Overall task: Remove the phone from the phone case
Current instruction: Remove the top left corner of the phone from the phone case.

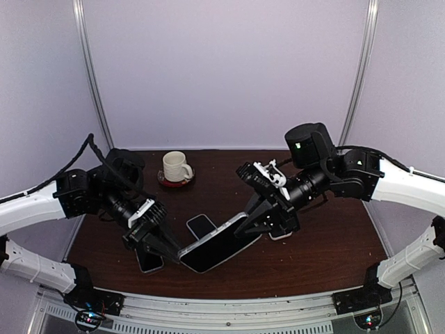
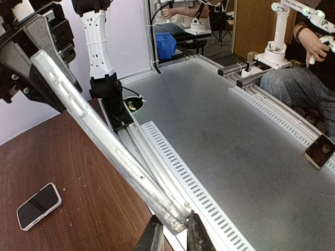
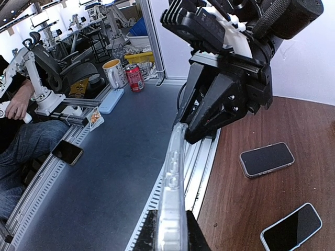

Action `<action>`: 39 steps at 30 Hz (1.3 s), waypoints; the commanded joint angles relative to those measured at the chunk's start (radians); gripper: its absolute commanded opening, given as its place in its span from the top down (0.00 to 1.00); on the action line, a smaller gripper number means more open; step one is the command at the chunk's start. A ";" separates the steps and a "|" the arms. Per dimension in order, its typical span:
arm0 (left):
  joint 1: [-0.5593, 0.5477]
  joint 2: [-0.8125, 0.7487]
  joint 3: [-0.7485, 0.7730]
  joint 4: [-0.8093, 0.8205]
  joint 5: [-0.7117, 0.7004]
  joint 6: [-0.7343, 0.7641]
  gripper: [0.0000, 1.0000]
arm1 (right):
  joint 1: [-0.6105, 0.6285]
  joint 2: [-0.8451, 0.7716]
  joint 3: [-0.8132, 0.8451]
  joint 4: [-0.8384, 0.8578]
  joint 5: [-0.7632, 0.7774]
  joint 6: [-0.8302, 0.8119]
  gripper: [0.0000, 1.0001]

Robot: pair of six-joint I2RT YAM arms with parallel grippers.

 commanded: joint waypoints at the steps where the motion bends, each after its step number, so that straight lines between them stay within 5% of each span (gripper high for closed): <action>1: 0.049 0.021 0.001 0.328 -0.316 0.035 1.00 | 0.087 0.017 0.009 0.186 -0.214 0.033 1.00; 18: 0.090 0.005 -0.005 0.322 -0.415 0.107 1.00 | 0.086 0.023 0.006 0.151 -0.253 0.042 1.00; 39: 0.195 0.022 0.012 0.306 -0.323 0.243 1.00 | 0.074 0.008 0.035 0.090 -0.285 -0.018 1.00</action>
